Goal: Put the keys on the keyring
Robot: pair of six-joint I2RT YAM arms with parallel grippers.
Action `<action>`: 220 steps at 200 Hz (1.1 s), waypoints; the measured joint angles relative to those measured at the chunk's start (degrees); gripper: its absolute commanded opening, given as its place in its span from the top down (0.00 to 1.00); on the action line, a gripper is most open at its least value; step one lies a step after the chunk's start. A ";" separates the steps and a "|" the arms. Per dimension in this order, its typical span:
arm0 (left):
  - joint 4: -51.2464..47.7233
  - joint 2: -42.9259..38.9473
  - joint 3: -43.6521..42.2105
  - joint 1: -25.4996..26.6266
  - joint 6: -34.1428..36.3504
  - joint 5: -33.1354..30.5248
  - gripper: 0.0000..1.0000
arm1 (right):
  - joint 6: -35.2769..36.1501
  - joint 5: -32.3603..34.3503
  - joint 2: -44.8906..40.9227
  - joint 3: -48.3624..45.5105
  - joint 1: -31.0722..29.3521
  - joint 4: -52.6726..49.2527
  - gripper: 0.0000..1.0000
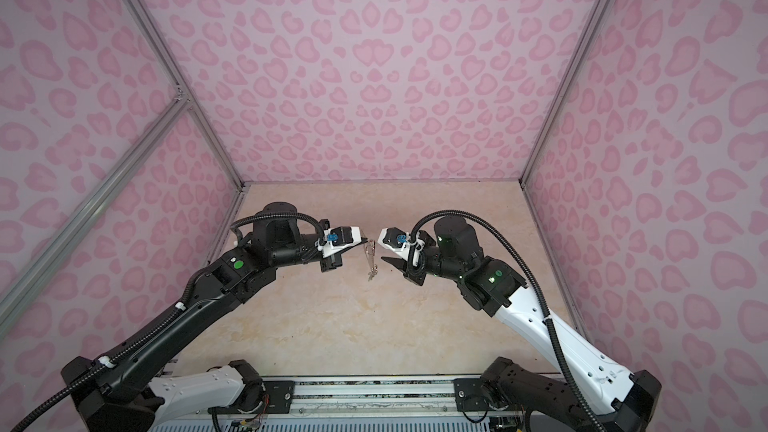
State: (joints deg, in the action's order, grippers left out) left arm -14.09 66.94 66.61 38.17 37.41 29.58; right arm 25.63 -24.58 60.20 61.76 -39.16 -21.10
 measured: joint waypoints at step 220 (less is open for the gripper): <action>4.68 -0.72 -2.01 -0.46 -3.74 3.58 0.97 | -1.01 -2.67 3.13 4.02 -0.57 1.42 0.78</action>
State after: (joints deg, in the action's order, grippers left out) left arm -9.41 66.22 64.60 37.71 33.67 33.17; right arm 24.62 -27.24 63.33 65.78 -39.72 -19.68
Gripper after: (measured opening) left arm 0.050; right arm 0.226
